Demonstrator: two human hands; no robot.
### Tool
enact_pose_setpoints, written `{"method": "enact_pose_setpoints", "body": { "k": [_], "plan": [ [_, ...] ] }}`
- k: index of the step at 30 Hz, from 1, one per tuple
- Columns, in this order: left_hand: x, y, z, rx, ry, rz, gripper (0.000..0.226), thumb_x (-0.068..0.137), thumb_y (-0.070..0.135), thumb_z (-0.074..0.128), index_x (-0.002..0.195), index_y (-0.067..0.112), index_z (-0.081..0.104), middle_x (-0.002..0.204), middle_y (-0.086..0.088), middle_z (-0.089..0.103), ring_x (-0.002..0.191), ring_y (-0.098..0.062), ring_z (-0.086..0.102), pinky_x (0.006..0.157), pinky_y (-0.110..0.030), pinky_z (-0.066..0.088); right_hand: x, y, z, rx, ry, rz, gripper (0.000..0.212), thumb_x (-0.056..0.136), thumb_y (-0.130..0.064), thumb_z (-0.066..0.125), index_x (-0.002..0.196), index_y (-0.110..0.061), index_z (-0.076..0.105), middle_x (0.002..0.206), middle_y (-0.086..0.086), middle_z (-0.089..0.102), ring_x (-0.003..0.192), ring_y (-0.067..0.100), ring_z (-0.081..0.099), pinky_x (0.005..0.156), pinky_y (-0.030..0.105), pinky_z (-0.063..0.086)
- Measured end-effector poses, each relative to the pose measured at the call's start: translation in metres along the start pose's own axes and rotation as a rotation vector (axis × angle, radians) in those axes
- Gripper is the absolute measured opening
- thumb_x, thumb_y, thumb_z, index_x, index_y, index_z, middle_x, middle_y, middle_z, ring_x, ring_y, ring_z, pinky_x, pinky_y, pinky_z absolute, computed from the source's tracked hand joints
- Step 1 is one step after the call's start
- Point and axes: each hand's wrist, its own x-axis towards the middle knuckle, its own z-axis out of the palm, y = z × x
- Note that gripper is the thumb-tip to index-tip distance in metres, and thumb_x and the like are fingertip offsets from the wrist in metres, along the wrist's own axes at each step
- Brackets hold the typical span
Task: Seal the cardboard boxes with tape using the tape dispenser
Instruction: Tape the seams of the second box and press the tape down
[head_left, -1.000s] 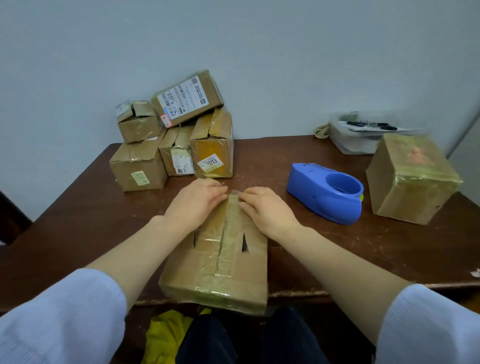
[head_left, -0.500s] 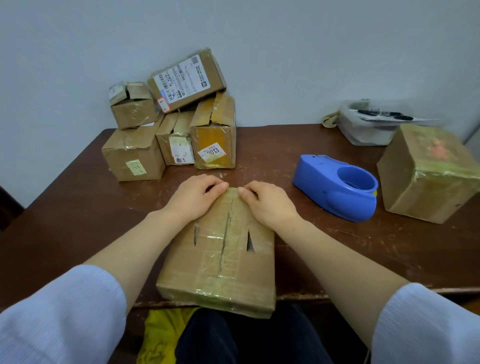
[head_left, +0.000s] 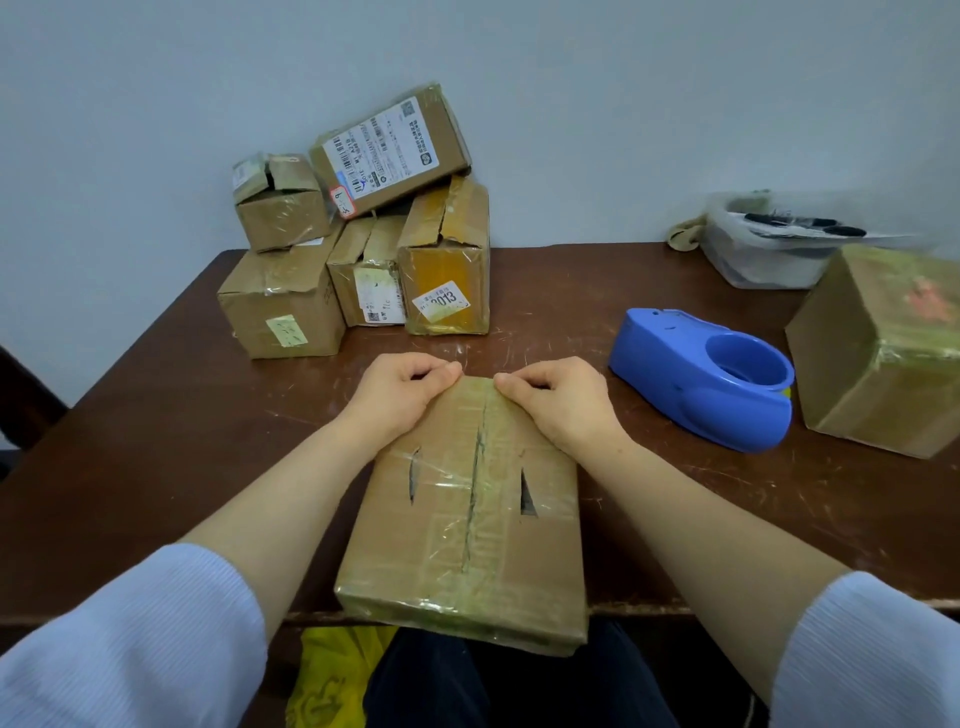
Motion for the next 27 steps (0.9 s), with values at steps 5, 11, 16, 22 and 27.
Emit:
{"method": "enact_pose_setpoints", "body": {
  "k": [5,11,16,22,27],
  "plan": [
    [-0.003,0.002,-0.001,0.022,-0.099,0.142,0.019,0.091,0.025,0.061,0.107,0.023,0.071,0.102,0.014,0.068,0.094,0.007,0.058,0.085,-0.006,0.040,0.002,-0.005,-0.003,-0.054,-0.159,-0.122,0.030,0.094,-0.035,0.054,0.122,-0.028,0.064,0.127,-0.012,0.062,0.121,0.007,0.051,0.101,0.023,0.036],
    [0.000,0.004,0.000,0.022,-0.077,0.104,0.011,0.091,0.026,0.062,0.091,0.030,0.071,0.089,0.015,0.068,0.086,0.000,0.060,0.080,-0.016,0.046,0.005,-0.012,-0.004,0.046,-0.140,-0.048,0.024,0.085,-0.040,0.066,0.102,-0.024,0.074,0.102,-0.008,0.072,0.097,0.005,0.062,0.087,0.028,0.049],
    [-0.005,-0.004,-0.006,-0.141,-0.026,0.035,0.014,0.092,0.024,0.061,0.099,0.022,0.072,0.097,0.012,0.069,0.087,0.001,0.061,0.075,-0.014,0.045,-0.002,0.000,-0.005,0.324,-0.056,0.035,0.019,0.088,-0.027,0.065,0.103,-0.018,0.074,0.098,-0.008,0.070,0.098,0.007,0.062,0.092,0.027,0.048],
    [-0.004,0.000,-0.001,-0.136,0.024,0.020,0.011,0.092,0.018,0.061,0.086,0.019,0.070,0.083,0.008,0.067,0.075,-0.001,0.059,0.071,-0.017,0.045,0.002,0.002,-0.001,0.281,-0.023,0.091,0.020,0.089,-0.032,0.064,0.091,-0.015,0.074,0.093,-0.004,0.071,0.092,0.012,0.064,0.089,0.033,0.050],
    [0.000,0.000,-0.010,0.256,-0.008,0.090,0.023,0.092,0.033,0.058,0.104,0.019,0.072,0.110,0.009,0.054,0.104,-0.007,0.051,0.090,-0.021,0.038,0.007,-0.014,-0.015,-0.422,-0.078,-0.122,0.032,0.096,-0.046,0.045,0.104,-0.028,0.071,0.116,-0.005,0.063,0.112,0.020,0.052,0.098,0.039,0.035]
  ]
}}
